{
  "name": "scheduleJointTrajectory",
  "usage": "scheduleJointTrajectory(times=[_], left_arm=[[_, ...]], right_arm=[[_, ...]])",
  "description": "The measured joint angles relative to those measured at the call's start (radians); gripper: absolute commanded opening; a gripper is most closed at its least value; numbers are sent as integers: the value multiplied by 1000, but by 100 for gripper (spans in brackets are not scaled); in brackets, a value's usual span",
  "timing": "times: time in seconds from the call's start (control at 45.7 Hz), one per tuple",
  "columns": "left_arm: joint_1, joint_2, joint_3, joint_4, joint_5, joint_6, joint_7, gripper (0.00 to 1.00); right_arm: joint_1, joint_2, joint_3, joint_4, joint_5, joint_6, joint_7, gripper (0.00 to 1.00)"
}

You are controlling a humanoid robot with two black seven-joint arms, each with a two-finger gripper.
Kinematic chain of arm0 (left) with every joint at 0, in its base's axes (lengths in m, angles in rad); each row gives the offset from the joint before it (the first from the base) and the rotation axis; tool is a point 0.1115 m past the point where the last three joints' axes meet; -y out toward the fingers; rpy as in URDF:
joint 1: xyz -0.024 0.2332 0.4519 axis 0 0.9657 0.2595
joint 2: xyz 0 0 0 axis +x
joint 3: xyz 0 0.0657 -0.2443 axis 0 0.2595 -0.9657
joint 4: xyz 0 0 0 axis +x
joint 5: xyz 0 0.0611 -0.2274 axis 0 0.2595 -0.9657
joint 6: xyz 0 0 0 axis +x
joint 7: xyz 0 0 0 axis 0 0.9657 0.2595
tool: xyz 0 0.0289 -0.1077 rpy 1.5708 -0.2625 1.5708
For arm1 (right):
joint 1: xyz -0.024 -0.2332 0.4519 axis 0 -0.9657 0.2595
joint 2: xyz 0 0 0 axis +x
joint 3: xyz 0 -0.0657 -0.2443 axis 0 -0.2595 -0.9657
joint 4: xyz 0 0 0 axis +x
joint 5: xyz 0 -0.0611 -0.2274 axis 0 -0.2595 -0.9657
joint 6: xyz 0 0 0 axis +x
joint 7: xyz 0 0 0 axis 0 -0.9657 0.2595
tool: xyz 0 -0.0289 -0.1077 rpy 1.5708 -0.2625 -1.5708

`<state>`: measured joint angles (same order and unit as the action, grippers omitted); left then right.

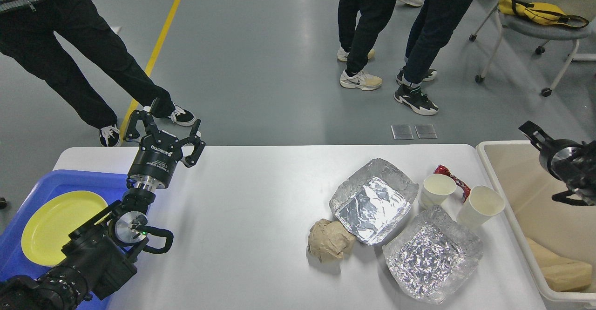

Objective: Tidy desktop

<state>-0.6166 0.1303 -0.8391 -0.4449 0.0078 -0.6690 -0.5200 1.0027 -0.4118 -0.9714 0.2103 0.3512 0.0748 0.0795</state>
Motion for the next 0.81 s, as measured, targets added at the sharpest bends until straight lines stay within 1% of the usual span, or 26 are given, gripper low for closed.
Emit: scheduleJointTrajectory(times=[0.153, 0.241, 0.328, 0.416, 0.481, 0.613, 0.744, 0.81], left_arm=[[0, -1, 0, 0, 0, 0, 0, 100], [0, -1, 0, 0, 1, 0, 0, 100], [0, -1, 0, 0, 1, 0, 0, 100], [0, -1, 0, 0, 1, 0, 0, 100], [0, 0, 0, 0, 1, 0, 0, 100], [0, 1, 0, 0, 1, 0, 0, 100], [0, 1, 0, 0, 1, 0, 0, 100], [0, 1, 0, 0, 1, 0, 0, 100]], right_arm=[[107, 4, -14, 14, -21, 175, 9, 100], [189, 7, -32, 81, -86, 230, 12, 100], [326, 1, -41, 251, -200, 244, 13, 100], [483, -27, -45, 482, -314, 238, 13, 100], [614, -65, -48, 689, -388, 222, 7, 100], [861, -108, -94, 1048, -485, 213, 2, 100], [1052, -90, -152, 1331, -529, 213, -2, 100], [1099, -67, -159, 1430, -531, 211, -4, 100]])
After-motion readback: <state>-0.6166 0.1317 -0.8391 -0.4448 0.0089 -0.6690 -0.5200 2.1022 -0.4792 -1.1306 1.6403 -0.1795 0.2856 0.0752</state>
